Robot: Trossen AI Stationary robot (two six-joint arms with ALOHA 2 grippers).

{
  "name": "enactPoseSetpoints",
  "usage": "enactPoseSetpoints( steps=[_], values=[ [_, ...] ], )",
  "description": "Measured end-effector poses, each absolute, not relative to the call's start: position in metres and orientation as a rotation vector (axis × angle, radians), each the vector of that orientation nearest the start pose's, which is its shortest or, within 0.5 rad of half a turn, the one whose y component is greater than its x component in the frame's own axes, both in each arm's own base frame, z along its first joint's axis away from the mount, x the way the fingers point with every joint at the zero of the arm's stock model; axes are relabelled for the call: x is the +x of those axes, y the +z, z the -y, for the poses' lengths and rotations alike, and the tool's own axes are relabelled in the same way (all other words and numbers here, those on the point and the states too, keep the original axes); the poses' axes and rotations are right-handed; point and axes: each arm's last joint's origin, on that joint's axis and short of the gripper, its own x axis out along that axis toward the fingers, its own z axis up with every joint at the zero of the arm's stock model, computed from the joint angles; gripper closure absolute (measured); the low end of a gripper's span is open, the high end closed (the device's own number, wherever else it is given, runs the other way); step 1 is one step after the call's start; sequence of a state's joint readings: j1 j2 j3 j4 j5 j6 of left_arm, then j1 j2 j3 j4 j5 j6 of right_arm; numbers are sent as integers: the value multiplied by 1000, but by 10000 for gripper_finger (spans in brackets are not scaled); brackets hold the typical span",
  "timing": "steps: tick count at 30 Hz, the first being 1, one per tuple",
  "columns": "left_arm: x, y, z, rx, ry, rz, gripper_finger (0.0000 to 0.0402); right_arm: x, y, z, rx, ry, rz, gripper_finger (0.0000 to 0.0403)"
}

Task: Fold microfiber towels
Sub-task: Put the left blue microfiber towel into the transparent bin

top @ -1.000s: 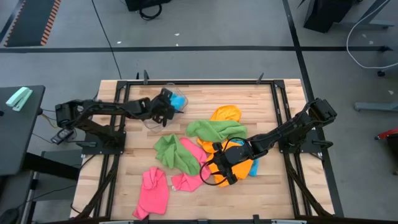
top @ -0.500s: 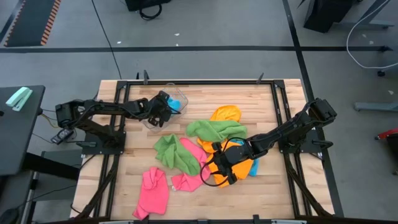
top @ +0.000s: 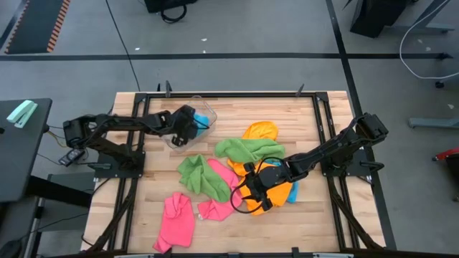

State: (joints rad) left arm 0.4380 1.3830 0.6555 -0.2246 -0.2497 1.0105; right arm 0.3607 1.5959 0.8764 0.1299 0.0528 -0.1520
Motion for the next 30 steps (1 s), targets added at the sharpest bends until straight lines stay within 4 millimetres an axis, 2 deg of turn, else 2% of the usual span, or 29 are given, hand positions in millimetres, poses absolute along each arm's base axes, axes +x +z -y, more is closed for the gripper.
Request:
enactPoseSetpoints(
  steps=[6,10,14,21,26,30],
  values=[
    [219,184,-115,643,30,-1271,222,310,197,-115,-264,342,-556,201],
    [215,184,-112,581,9,-1337,234,310,197,-115,-260,341,-557,201],
    [219,192,-110,568,21,-1325,247,310,198,-116,-258,341,-553,201],
    [225,218,-115,552,37,-1323,268,310,198,-116,-259,341,-550,201],
    [216,217,-116,484,25,-1405,282,310,198,-116,-261,341,-551,201],
    [218,217,-115,416,46,-1369,292,310,198,-116,-261,341,-551,201]
  ],
)
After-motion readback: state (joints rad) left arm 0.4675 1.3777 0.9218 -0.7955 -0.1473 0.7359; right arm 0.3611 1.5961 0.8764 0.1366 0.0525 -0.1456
